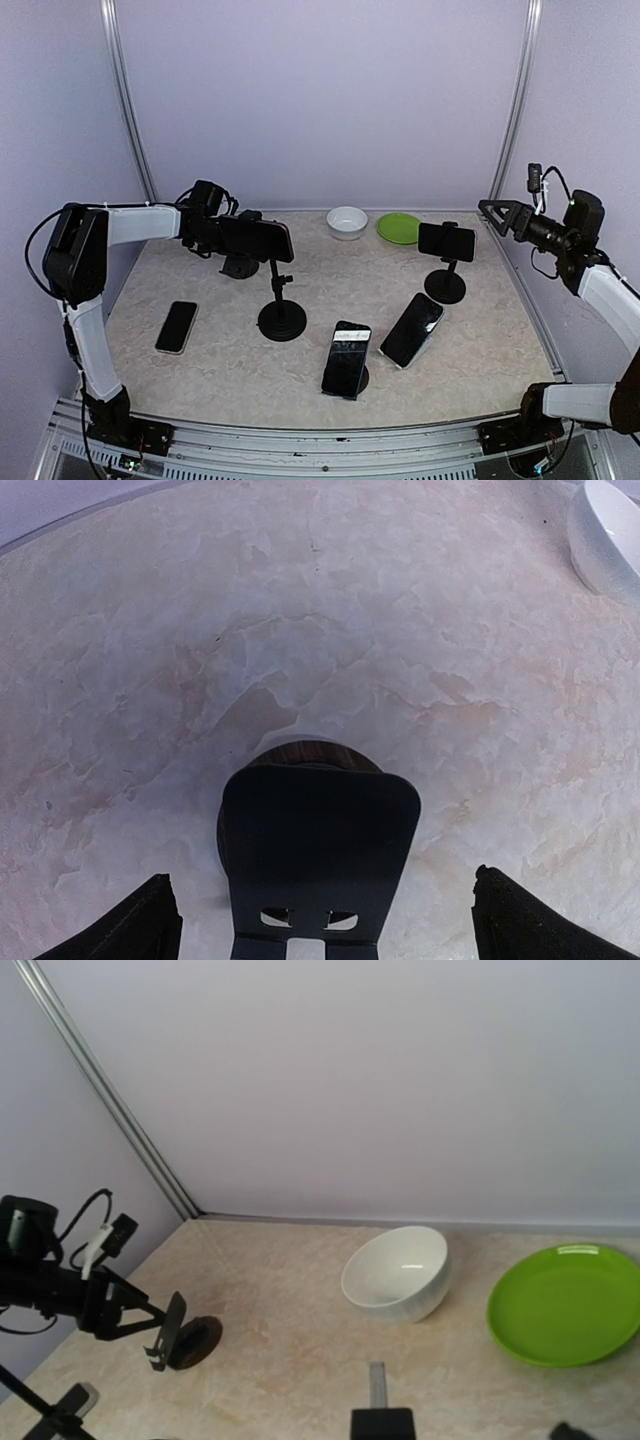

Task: Remove the phone from the phone stand

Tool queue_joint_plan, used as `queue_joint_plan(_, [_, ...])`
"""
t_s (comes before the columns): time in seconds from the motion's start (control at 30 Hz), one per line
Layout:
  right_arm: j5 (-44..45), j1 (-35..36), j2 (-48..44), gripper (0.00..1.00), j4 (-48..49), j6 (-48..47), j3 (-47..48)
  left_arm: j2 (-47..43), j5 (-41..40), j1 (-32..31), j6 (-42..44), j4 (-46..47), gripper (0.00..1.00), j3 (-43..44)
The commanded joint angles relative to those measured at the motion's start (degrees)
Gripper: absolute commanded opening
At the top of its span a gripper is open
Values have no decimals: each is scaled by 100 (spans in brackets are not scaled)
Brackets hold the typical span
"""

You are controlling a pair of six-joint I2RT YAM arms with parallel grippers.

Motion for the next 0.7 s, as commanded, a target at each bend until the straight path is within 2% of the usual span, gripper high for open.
queue_joint_plan(0.0, [41,-50,-133,100,-215,-158,212,335,-260,-57,133,70,99,362])
queue_joint_plan(0.1, [36,-46,-126,100,-286,-178,282,563,-287,-57,148,66,98,473])
queue_joint_plan(0.3, [48,-45,-147,100,-322,-155,420,736,-171,-91,154,126,89,549])
queue_joint_plan(0.43, [47,-49,-142,100,-337,-144,446,792,-241,-95,145,136,81,579])
queue_joint_plan(0.67, [74,-41,-194,100,-399,-152,449,686,-565,-65,116,15,60,523])
